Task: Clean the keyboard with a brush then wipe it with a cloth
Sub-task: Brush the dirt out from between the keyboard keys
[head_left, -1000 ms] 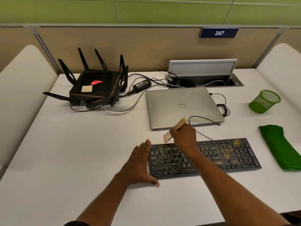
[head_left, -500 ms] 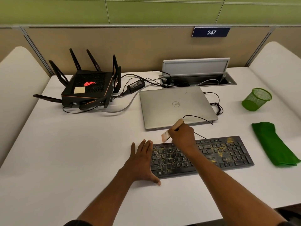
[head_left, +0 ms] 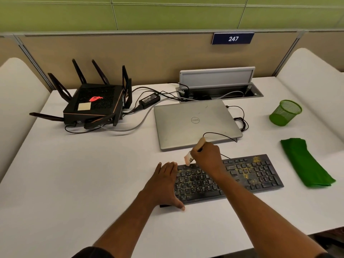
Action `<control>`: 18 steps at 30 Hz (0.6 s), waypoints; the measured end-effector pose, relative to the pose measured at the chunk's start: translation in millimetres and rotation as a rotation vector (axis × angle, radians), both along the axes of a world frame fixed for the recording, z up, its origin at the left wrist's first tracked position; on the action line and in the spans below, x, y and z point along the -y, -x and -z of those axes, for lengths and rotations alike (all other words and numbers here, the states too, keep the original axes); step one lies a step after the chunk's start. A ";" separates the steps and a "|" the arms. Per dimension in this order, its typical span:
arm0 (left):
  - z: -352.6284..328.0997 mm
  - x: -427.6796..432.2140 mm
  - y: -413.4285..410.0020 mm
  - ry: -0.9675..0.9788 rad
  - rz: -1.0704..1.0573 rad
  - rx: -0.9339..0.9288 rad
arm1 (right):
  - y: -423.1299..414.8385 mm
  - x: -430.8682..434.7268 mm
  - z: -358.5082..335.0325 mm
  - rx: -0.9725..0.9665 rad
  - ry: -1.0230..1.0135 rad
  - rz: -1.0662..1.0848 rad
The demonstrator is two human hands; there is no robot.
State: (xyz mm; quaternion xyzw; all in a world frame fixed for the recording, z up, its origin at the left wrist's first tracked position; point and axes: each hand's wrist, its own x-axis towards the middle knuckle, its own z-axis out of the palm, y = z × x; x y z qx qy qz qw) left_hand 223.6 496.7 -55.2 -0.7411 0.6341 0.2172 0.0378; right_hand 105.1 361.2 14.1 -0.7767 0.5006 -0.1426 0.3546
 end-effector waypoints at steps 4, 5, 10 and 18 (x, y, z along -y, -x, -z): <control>-3.9 4.1 5.6 0.019 -0.004 -0.029 | 10.0 6.1 10.3 -0.041 0.003 0.051; -4.7 4.9 6.8 0.027 -0.008 -0.031 | 14.2 8.3 10.1 -0.043 0.012 0.076; -3.8 11.3 14.2 0.045 -0.002 -0.053 | 23.4 16.1 3.8 -0.040 0.045 0.131; -2.3 20.9 20.3 0.056 0.023 -0.076 | 30.8 20.4 10.8 -0.075 0.034 0.043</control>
